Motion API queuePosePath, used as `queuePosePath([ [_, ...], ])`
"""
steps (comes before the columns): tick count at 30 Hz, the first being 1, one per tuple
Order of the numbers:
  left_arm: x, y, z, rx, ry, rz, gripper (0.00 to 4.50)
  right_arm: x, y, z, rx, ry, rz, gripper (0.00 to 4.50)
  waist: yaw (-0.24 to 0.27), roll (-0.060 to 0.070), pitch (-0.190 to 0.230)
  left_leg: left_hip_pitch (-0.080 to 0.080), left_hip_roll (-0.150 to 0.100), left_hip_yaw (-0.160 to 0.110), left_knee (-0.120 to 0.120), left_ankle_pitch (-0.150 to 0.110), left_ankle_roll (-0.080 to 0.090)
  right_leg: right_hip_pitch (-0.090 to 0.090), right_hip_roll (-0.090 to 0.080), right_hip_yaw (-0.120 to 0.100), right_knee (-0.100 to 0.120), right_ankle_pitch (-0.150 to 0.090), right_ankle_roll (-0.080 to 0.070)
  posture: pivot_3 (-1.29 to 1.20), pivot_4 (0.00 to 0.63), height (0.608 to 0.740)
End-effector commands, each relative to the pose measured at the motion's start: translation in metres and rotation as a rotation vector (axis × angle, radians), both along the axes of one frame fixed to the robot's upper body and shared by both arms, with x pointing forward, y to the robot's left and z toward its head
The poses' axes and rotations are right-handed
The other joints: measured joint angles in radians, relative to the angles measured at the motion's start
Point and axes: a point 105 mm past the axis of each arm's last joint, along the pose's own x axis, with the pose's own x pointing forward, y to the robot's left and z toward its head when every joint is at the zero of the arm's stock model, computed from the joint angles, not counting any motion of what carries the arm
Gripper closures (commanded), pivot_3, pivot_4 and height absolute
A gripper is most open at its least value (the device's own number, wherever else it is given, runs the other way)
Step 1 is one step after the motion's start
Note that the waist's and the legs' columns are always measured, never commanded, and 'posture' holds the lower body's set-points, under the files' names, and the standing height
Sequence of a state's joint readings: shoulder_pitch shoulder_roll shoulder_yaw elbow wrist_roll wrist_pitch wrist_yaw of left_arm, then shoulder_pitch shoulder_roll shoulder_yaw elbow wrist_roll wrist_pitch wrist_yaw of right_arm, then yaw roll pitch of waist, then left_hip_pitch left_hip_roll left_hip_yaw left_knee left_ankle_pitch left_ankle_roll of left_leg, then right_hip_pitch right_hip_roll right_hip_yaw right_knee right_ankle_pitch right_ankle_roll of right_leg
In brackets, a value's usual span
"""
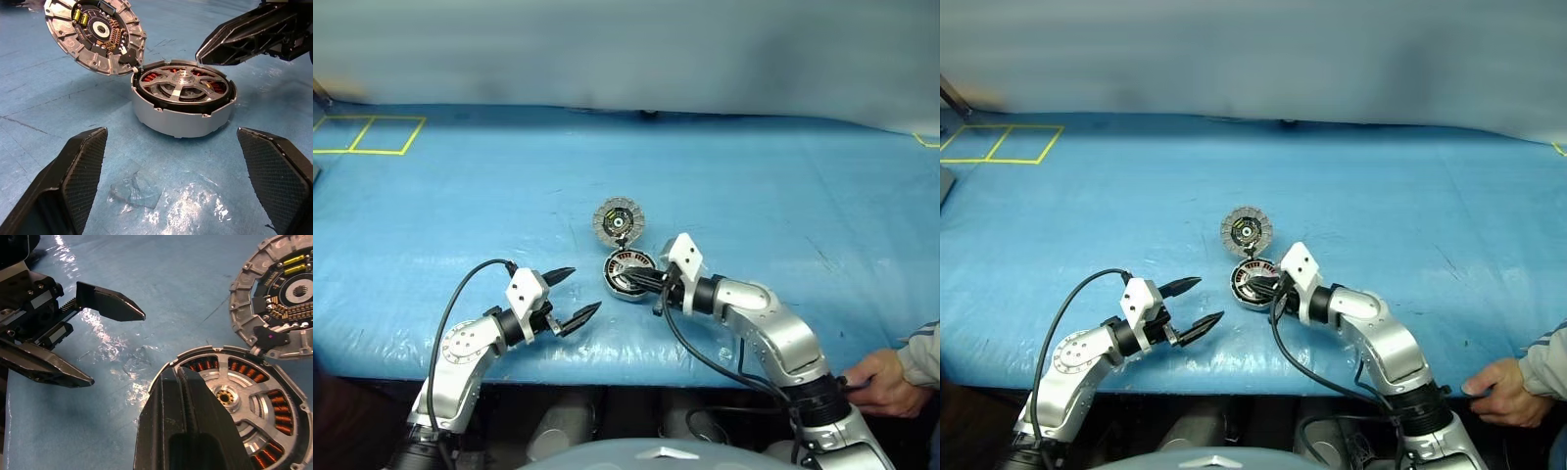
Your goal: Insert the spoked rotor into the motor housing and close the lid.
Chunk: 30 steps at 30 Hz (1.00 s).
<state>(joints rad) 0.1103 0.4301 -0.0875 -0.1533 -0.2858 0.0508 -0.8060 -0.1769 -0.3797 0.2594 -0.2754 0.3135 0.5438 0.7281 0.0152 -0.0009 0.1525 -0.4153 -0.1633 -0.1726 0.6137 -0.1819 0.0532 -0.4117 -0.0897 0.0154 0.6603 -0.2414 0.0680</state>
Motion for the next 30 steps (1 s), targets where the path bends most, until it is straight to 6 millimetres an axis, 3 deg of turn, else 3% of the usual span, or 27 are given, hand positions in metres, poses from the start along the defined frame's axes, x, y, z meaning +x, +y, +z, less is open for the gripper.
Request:
queuePosePath([
  [1,0.002,0.001,0.004,-0.005,-0.03,0.009,0.0,0.001,0.005,0.004,-0.025,-0.047,0.017,4.45,0.0,0.0,0.0,0.0,0.0,0.0,0.0,0.0,0.0,0.0,0.0,0.0,0.0,0.0,0.0,0.0,0.15,0.74],
  [12,0.001,0.001,0.003,-0.002,-0.028,0.007,0.0,0.009,-0.005,-0.016,-0.159,-0.042,-0.047,4.45,0.0,0.0,0.0,0.001,0.0,0.0,0.0,0.0,0.0,0.0,0.0,0.0,0.0,0.0,0.0,0.0,0.15,0.74],
  [21,0.006,0.003,0.013,-0.035,-0.05,0.07,0.0,0.01,-0.005,0.015,0.007,-0.086,-0.067,4.45,-0.001,0.0,0.0,0.0,0.0,0.0,0.0,0.0,0.0,0.0,0.0,0.0,0.0,0.0,0.0,0.0,0.15,0.74],
  [23,0.01,0.004,0.02,-0.057,-0.063,0.1,0.0,0.012,-0.011,0.02,0.015,-0.101,-0.087,4.45,0.0,0.0,0.0,0.0,0.0,0.0,0.0,0.0,0.0,0.0,0.0,0.0,0.0,0.0,0.0,0.0,0.15,0.74],
  [27,0.039,0.018,0.032,-0.064,-0.097,0.282,0.0,0.015,-0.022,0.018,-0.005,-0.102,-0.13,4.45,0.005,0.0,0.0,0.0,0.0,0.0,0.001,0.0,0.0,0.001,0.0,0.0,0.001,0.0,0.001,0.0,0.15,0.74],
  [30,0.057,0.027,0.031,0.0,-0.101,0.387,0.18,0.015,-0.024,0.016,-0.013,-0.097,-0.141,4.49,0.004,0.0,0.0,0.0,0.0,0.0,0.001,0.0,-0.001,0.001,0.001,-0.001,0.001,0.001,0.001,0.0,0.15,0.74],
])
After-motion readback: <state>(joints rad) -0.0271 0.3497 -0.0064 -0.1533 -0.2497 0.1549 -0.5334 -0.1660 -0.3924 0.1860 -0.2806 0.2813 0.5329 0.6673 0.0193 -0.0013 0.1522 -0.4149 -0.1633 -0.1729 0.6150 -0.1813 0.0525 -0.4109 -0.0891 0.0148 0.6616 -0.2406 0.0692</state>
